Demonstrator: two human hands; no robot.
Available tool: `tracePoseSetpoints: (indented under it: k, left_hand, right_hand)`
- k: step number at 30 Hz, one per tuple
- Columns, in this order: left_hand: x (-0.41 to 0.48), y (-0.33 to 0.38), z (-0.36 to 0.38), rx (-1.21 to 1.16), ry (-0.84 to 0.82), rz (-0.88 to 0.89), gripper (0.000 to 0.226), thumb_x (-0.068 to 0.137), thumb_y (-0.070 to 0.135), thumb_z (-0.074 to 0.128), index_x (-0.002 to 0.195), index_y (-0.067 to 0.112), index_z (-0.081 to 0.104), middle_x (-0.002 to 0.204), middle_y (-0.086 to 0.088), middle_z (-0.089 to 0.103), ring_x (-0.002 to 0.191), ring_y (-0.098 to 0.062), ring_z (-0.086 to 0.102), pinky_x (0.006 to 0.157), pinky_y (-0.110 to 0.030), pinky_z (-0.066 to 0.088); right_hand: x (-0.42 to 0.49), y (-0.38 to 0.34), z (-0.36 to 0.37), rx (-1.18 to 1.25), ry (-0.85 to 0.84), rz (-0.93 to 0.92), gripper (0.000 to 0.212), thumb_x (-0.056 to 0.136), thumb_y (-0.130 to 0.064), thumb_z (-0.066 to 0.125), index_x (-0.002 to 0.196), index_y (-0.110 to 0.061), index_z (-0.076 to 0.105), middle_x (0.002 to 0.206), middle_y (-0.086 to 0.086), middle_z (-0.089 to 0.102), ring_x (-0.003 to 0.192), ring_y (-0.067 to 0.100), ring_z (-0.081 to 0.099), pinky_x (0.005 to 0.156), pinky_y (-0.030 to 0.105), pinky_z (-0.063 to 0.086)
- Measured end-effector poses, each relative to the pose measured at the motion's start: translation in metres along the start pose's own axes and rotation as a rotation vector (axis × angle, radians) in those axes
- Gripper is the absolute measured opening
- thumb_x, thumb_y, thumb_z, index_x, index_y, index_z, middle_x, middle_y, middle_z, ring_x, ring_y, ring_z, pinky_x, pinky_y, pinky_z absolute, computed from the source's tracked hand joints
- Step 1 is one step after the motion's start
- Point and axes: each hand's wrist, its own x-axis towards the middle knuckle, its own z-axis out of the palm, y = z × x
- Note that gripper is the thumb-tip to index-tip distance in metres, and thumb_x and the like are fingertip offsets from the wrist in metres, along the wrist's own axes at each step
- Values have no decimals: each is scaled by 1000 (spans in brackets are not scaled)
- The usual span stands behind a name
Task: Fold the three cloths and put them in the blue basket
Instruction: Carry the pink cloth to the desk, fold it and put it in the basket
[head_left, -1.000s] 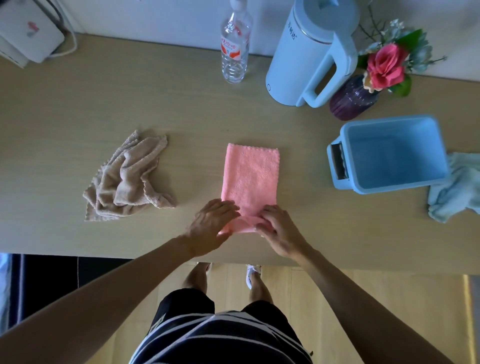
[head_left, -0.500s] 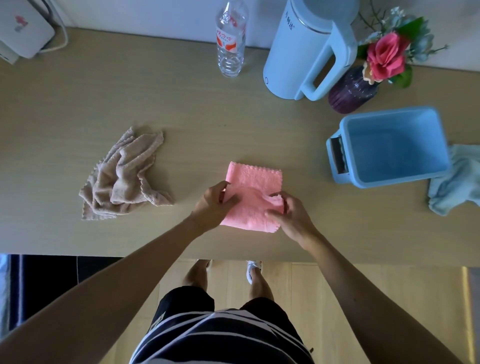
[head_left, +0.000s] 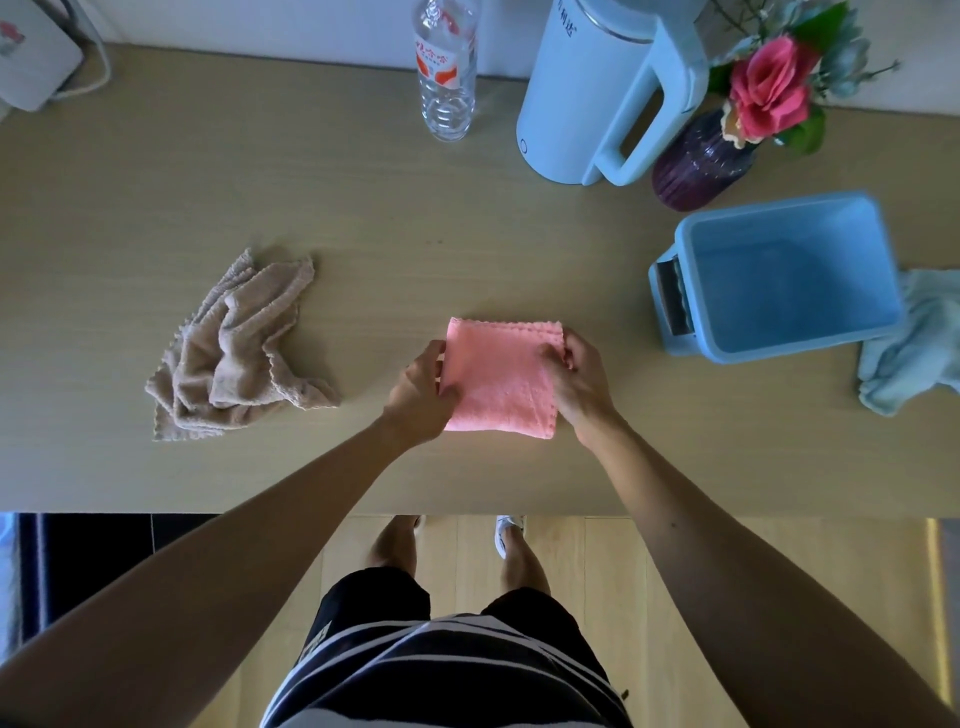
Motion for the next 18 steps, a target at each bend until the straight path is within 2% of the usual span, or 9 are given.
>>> tracePoseSetpoints:
  k: [3,7,9,10,12,14,15,17,18]
  left_hand:
    - [3,1,5,12,60,-10,56,90,5,58,142,16,41,115,-10,69,90,-30,70,68,-50,61]
    - [7,3,9,27,118,-6,55,88,9,57,139,22,42,109,-9,70,84,-30,69,64,-47,60]
    - [9,3,9,26,138,-4,54,89,10,58,139,22,42,109,-8,70,84,-28,69,65,-45,60]
    - [10,3,10,27,149,-2,54,89,10,58,140,21,41,109,-8,69,85,-27,69,65,-44,61]
    - [9,3,10,54,184,12,55,90,11,59,141,18,40,107,-5,65,87,-26,67,68,-42,60]
    - [5,4,11,173,289,85,54,87,10,60,138,15,42,108,-6,60,93,-24,61,72,-39,56]
    - [3,5,11,260,355,160,54,84,8,60,135,13,45,111,-7,57,97,-23,57,75,-38,52]
    - [1,9,11,436,423,384,52,78,2,59,129,8,52,116,-11,55,103,-26,53,84,-38,50]
    - [1,11,11,516,407,505,50,78,1,59,128,7,55,120,-12,56,107,-27,53,88,-40,49]
  right_hand:
    - [8,5,6,-60,49,11,18,99,-16,53,87,-2,54,73,2,47,62,13,41,55,27,35]
    - [15,6,10,-120,129,-28,34,97,-13,56,69,-23,40,65,-10,40,55,6,35,51,17,32]
    - [17,5,10,-157,153,-61,34,98,-15,57,70,-26,40,65,-13,41,53,2,36,51,15,33]
    - [18,6,10,-180,164,-79,28,98,-16,58,74,-24,45,65,-14,43,54,2,38,52,15,34]
    - [18,6,10,-225,174,-93,6,97,-18,60,94,-15,56,72,-14,49,61,4,47,58,20,41]
    - [17,9,11,-285,230,-135,24,95,-19,64,114,-8,57,85,-6,61,76,14,59,70,32,53]
    - [14,7,11,-341,288,-178,31,92,-19,66,119,-7,55,95,0,63,86,19,61,79,36,54]
    - [7,3,13,-485,392,-291,43,87,-19,69,125,-8,53,113,7,61,105,24,57,92,38,48]
    - [2,1,16,-538,397,-345,46,86,-19,69,128,-10,52,119,7,59,112,25,55,95,38,46]
